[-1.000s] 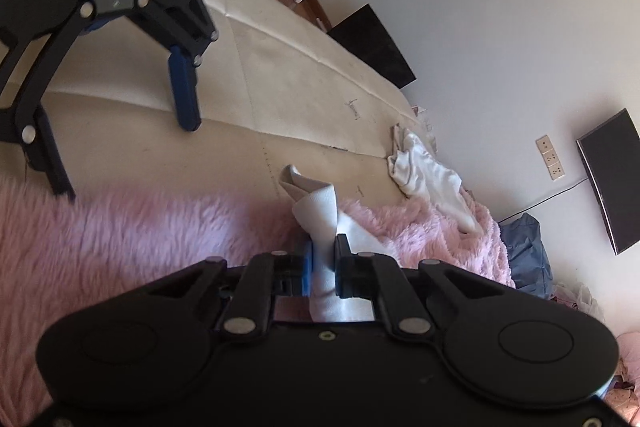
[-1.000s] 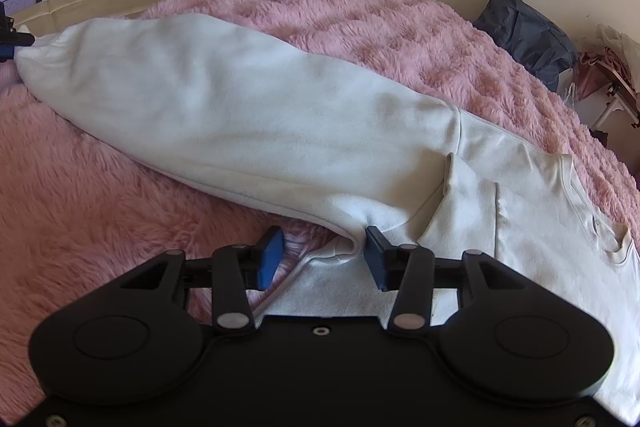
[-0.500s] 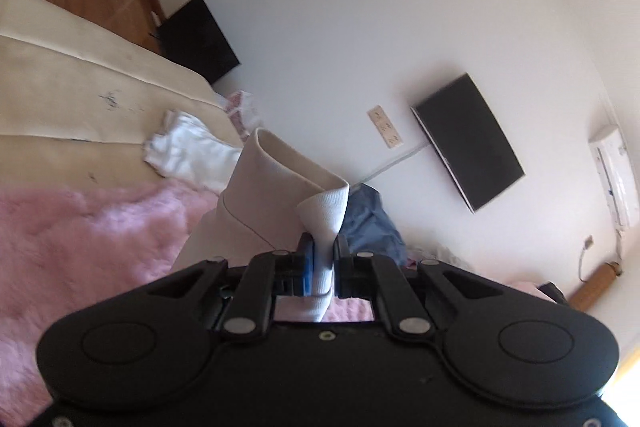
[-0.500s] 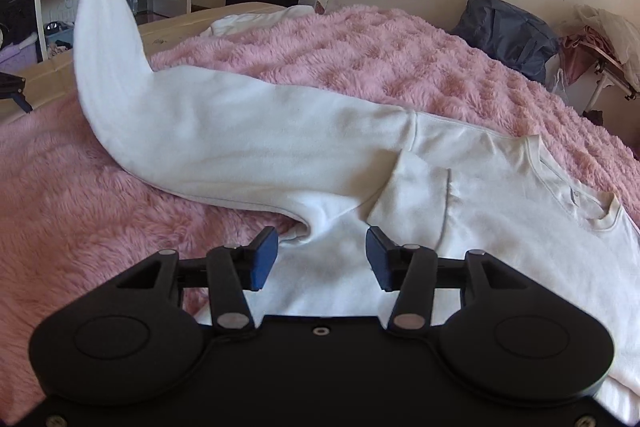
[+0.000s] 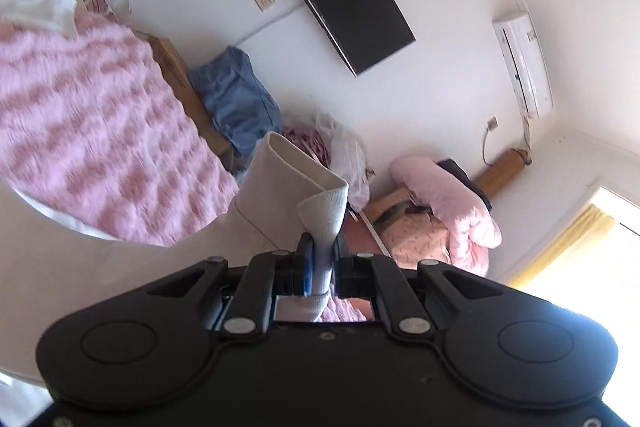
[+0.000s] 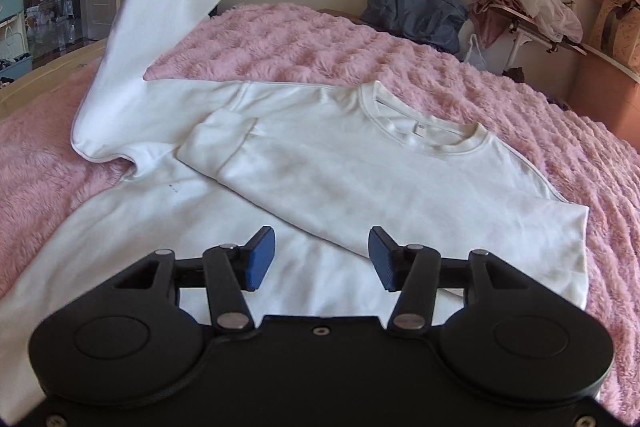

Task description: Fold small clothes

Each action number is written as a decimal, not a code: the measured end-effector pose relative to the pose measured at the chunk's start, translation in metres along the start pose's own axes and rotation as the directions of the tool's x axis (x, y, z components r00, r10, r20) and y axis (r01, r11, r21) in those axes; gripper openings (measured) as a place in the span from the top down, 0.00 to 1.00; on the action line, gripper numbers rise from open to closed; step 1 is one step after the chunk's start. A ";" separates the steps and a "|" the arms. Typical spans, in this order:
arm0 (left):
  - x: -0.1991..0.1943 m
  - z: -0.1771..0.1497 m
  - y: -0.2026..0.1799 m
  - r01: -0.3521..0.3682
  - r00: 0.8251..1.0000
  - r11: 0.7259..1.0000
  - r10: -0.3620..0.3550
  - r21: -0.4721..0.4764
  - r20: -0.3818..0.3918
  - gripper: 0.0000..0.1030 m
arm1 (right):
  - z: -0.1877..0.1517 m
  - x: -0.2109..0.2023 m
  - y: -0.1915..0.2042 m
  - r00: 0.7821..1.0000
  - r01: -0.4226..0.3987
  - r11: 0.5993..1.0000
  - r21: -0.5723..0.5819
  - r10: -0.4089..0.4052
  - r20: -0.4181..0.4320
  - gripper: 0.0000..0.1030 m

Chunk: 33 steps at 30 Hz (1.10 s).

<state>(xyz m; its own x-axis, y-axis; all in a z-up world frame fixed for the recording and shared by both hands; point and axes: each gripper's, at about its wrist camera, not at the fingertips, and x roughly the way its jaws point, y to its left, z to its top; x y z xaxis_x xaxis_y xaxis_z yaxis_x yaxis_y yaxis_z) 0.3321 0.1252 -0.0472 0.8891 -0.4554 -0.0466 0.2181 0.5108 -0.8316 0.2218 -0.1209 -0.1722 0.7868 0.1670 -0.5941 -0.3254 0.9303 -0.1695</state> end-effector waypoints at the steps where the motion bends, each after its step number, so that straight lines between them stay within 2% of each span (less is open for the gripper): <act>1: 0.012 -0.013 -0.004 0.016 1.000 1.000 -0.016 -0.004 -0.022 0.94 | -0.004 -0.005 -0.013 1.000 0.017 1.000 0.005 -0.018 0.001 0.49; 5: 0.065 -0.084 -0.019 0.054 0.988 0.998 -0.055 -0.009 -0.144 0.94 | -0.023 -0.019 -0.054 0.997 0.075 0.997 0.034 -0.074 -0.007 0.49; 8: 0.096 -0.138 -0.019 0.040 0.968 0.999 -0.040 -0.006 -0.248 0.94 | -0.040 -0.029 -0.085 0.993 0.118 0.991 0.058 -0.117 -0.028 0.48; 11: 0.125 -0.190 -0.006 0.010 0.940 1.000 -0.002 0.022 -0.341 0.94 | -0.056 -0.035 -0.109 0.988 0.150 0.985 0.082 -0.146 -0.052 0.48; 15: 0.142 -0.240 0.011 -0.017 0.905 0.998 0.039 0.054 -0.424 0.94 | -0.071 -0.038 -0.131 0.982 0.180 0.977 0.110 -0.173 -0.075 0.48; 18: 0.156 -0.258 0.014 -0.003 0.893 0.995 0.047 0.098 -0.447 0.94 | -0.079 -0.038 -0.140 0.979 0.195 0.973 0.126 -0.185 -0.090 0.48; 20: 0.169 -0.268 0.013 -0.020 0.860 0.990 0.088 0.138 -0.502 0.92 | -0.083 -0.038 -0.145 0.978 0.199 0.969 0.145 -0.186 -0.098 0.48; 22: 0.181 -0.276 0.014 -0.040 0.818 0.982 0.137 0.182 -0.559 0.79 | -0.085 -0.037 -0.151 0.976 0.209 0.962 0.174 -0.193 -0.104 0.48; 24: 0.181 -0.274 0.010 -0.021 0.789 0.980 0.139 0.199 -0.598 0.69 | -0.084 -0.035 -0.161 0.974 0.216 0.952 0.217 -0.197 -0.109 0.48; 25: 0.176 -0.270 0.006 0.002 0.791 0.979 0.123 0.204 -0.599 0.68 | -0.083 -0.036 -0.167 0.975 0.218 0.944 0.248 -0.197 -0.107 0.48; 27: 0.150 -0.249 -0.004 0.050 0.823 0.975 0.084 0.218 -0.562 0.63 | -0.080 -0.037 -0.177 0.977 0.212 0.931 0.297 -0.194 -0.089 0.48; 29: 0.121 -0.222 -0.008 0.063 0.849 0.970 0.071 0.235 -0.523 0.56 | -0.074 -0.037 -0.188 0.983 0.184 0.923 0.338 -0.175 -0.058 0.48; 31: 0.091 -0.191 -0.003 0.026 0.879 0.964 0.104 0.265 -0.465 0.56 | -0.064 -0.029 -0.200 0.992 0.123 0.920 0.372 -0.129 -0.007 0.48; 33: 0.056 -0.156 0.004 -0.069 0.907 0.946 0.192 0.316 -0.376 0.56 | -0.053 -0.018 -0.212 0.995 0.070 0.918 0.390 -0.092 0.039 0.48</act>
<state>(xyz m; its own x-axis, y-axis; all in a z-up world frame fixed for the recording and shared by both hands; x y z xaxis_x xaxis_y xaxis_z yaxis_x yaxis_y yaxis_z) 0.3202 -0.0119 -0.1393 0.6965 -0.5892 -0.4096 0.2726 0.7453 -0.6084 0.2491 -0.3387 -0.1678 0.8335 0.0932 -0.5447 -0.0394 0.9932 0.1096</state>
